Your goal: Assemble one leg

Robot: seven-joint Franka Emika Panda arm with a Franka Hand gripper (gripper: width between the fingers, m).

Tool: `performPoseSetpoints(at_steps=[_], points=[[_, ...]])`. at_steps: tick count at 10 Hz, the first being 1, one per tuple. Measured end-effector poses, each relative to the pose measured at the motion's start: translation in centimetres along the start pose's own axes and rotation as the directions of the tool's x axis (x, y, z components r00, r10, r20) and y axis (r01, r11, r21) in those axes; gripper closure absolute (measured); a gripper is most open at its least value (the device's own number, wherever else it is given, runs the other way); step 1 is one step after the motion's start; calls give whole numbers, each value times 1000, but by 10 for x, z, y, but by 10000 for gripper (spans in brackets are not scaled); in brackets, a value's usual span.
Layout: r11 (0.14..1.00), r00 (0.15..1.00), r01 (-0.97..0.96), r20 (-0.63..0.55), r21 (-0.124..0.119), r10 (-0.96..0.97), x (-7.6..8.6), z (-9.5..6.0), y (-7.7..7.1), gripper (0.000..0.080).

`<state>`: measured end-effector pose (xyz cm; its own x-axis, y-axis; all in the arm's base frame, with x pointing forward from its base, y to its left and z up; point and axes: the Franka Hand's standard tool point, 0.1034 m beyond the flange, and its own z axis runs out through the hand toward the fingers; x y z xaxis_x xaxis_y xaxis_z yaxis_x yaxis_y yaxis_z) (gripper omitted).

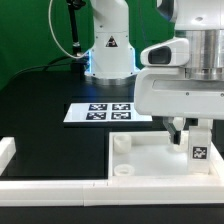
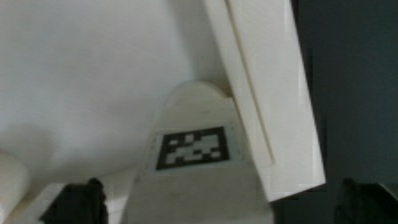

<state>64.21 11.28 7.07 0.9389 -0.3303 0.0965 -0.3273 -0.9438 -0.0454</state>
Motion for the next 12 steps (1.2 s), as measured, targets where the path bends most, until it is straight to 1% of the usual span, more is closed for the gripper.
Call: performPoseSetpoints(at_steps=[1, 2, 3, 4, 5, 6, 7, 8, 9, 10, 11, 12], points=[[1000, 1000, -19, 0, 0, 19, 0, 0, 0, 192], [1000, 1000, -31, 0, 0, 31, 0, 0, 0, 192], [999, 999, -37, 0, 0, 37, 0, 0, 0, 366], [992, 992, -127, 1, 1, 127, 0, 0, 0, 366], [979, 979, -205, 1, 1, 205, 0, 0, 0, 515], [964, 964, -264, 1, 1, 264, 0, 0, 0, 514], [938, 938, -348, -7, 7, 348, 1, 1, 1, 514], [886, 886, -464, -21, 18, 464, 2, 1, 3, 514], [797, 796, -604, -16, 12, 605, 1, 1, 4, 514], [695, 695, -719, 3, -8, 719, 0, 1, 5, 514], [579, 578, -815, 44, -17, 815, 4, -4, 6, 514], [432, 429, -902, 95, -14, 898, 3, -2, 9, 514]])
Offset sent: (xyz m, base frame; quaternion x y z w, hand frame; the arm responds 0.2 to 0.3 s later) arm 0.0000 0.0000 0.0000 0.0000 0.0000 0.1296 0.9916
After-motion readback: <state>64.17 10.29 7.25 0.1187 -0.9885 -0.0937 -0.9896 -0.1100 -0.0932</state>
